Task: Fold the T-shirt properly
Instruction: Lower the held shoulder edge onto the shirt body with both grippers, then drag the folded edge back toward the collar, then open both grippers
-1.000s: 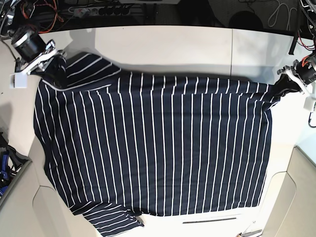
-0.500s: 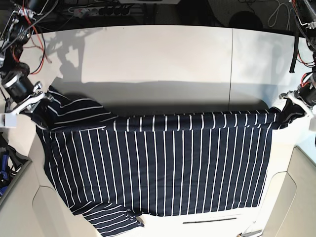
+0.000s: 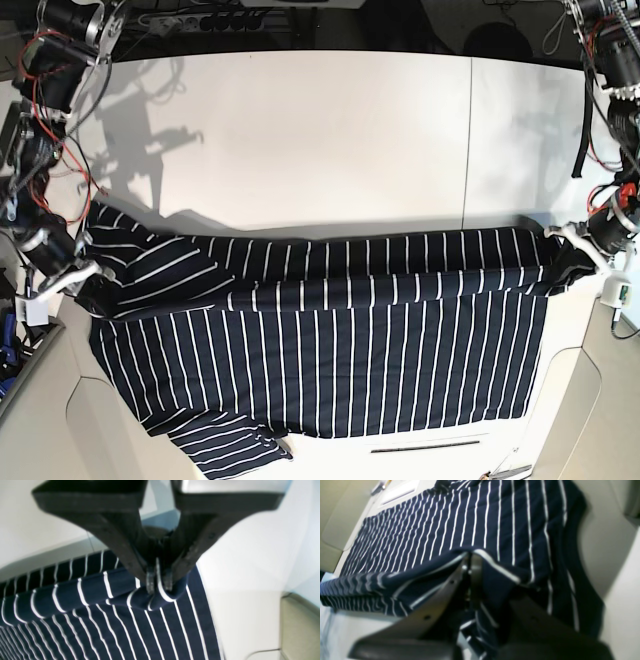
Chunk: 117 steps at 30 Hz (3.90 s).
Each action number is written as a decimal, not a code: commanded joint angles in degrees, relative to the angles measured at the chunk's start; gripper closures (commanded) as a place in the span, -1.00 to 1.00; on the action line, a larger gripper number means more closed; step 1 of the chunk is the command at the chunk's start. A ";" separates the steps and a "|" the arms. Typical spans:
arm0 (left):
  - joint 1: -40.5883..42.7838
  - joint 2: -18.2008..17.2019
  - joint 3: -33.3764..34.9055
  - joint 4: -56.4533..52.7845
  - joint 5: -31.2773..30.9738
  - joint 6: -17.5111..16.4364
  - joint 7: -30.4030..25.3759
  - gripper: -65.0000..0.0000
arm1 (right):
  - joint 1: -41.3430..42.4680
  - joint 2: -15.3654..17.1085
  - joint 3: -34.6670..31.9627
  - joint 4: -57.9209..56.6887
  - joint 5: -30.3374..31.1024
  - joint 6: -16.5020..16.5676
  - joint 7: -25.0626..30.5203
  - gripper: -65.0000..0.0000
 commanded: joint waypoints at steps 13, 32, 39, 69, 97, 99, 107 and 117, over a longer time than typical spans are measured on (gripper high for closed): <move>-9.35 -1.20 2.23 -16.26 3.06 0.92 -9.62 0.90 | 6.84 1.03 -10.05 -13.27 -14.27 -0.81 15.63 1.00; -8.68 -0.81 -9.07 -17.46 -8.90 0.18 3.08 0.14 | 3.48 1.07 0.81 -4.24 -4.02 -1.14 4.52 -0.03; -4.15 -0.66 -12.90 -17.49 -17.55 0.18 6.16 -0.12 | -1.31 1.55 8.37 -1.81 0.26 -1.20 2.95 -0.03; -2.58 8.07 -8.85 -17.53 -6.32 2.32 -2.23 -0.39 | -6.62 -0.20 6.23 -15.52 2.01 -2.45 10.45 -0.22; -5.84 4.66 -8.41 -16.41 -7.32 0.18 3.13 1.00 | -6.95 -1.22 4.74 -5.20 2.23 -0.72 2.45 1.00; -5.40 4.22 -8.41 -16.20 -9.77 0.18 5.29 1.00 | -8.41 -0.98 4.74 -2.69 3.19 -0.74 1.92 1.00; 3.04 4.02 -8.79 -6.93 -15.02 0.18 7.08 1.00 | -15.82 -0.48 4.81 6.01 6.05 -0.72 -1.46 1.00; 18.16 6.67 -14.88 10.03 -17.22 0.18 8.87 1.00 | -25.55 3.04 5.01 16.11 8.83 -0.74 -3.65 1.00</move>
